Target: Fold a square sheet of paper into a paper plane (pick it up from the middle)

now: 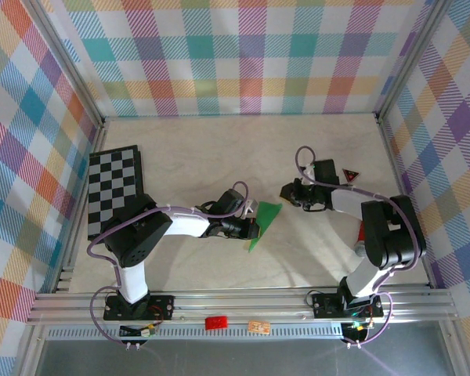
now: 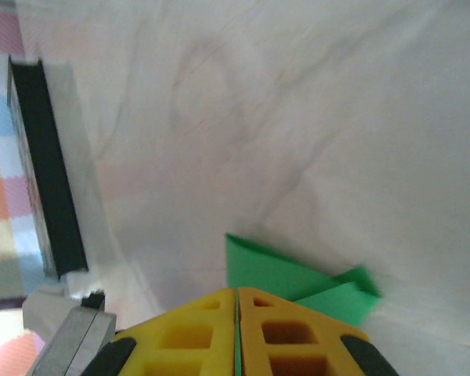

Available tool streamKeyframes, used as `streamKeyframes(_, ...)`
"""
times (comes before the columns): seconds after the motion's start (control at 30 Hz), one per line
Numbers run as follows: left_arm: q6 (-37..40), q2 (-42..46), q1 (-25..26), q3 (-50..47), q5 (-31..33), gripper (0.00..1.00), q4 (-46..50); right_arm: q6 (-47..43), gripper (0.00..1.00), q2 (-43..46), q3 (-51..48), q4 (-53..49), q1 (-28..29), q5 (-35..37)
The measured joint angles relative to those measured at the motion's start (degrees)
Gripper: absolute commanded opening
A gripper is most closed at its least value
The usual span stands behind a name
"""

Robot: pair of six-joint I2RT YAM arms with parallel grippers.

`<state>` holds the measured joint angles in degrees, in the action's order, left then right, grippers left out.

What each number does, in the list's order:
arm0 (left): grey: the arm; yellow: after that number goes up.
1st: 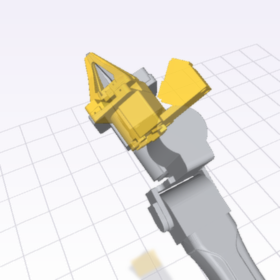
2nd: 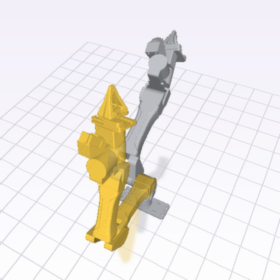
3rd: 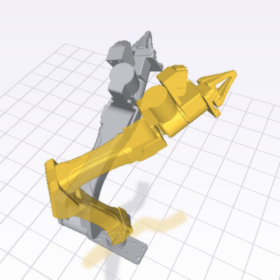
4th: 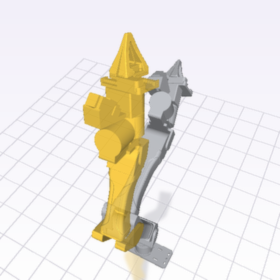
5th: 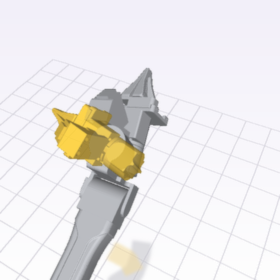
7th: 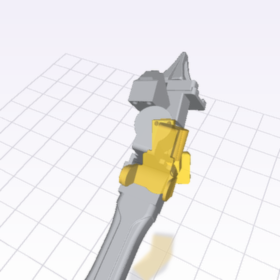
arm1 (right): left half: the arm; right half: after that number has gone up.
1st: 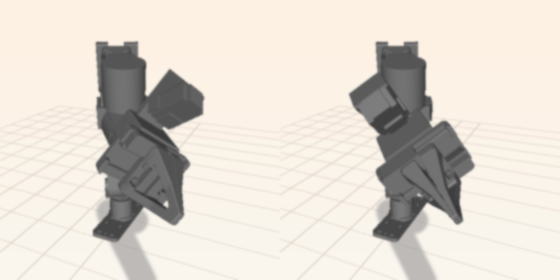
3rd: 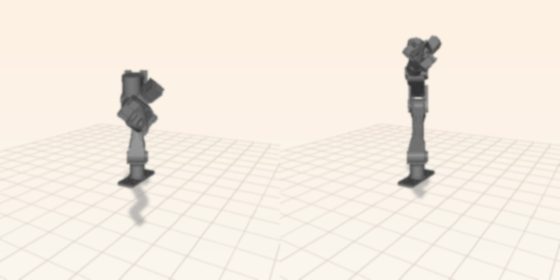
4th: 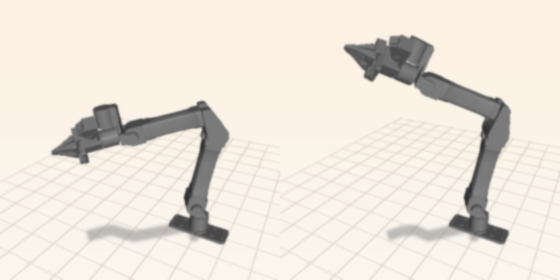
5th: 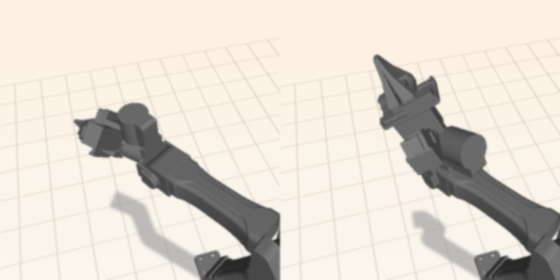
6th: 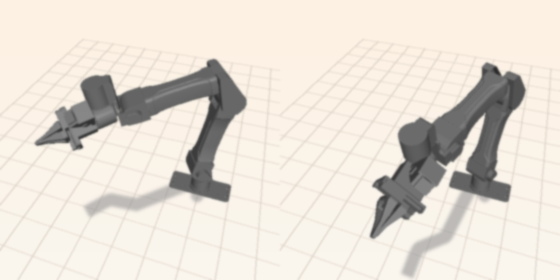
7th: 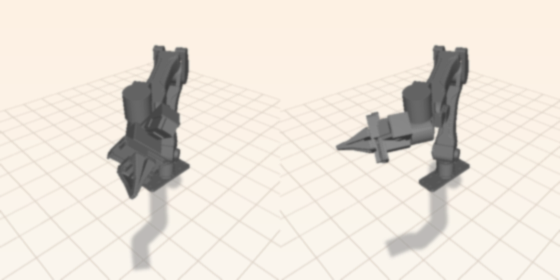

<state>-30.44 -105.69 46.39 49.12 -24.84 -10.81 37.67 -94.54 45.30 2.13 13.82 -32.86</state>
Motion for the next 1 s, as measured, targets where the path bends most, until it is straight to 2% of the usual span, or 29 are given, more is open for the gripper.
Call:
streamKeyframes(0.2,-0.2,0.0,0.0,0.9,0.0,0.00,1.8,0.7,0.03,-4.5,-1.3,0.5,5.5,-1.2)
streamKeyframes(0.7,-0.2,0.2,0.9,7.6,0.4,0.02,13.6,-0.7,0.01,-7.0,-2.0,0.1,5.1,-0.9)
streamKeyframes(1.0,-1.5,-6.0,1.1,15.1,-0.2,0.06,13.2,-0.9,0.01,-7.0,-2.0,0.1,5.1,-0.9)
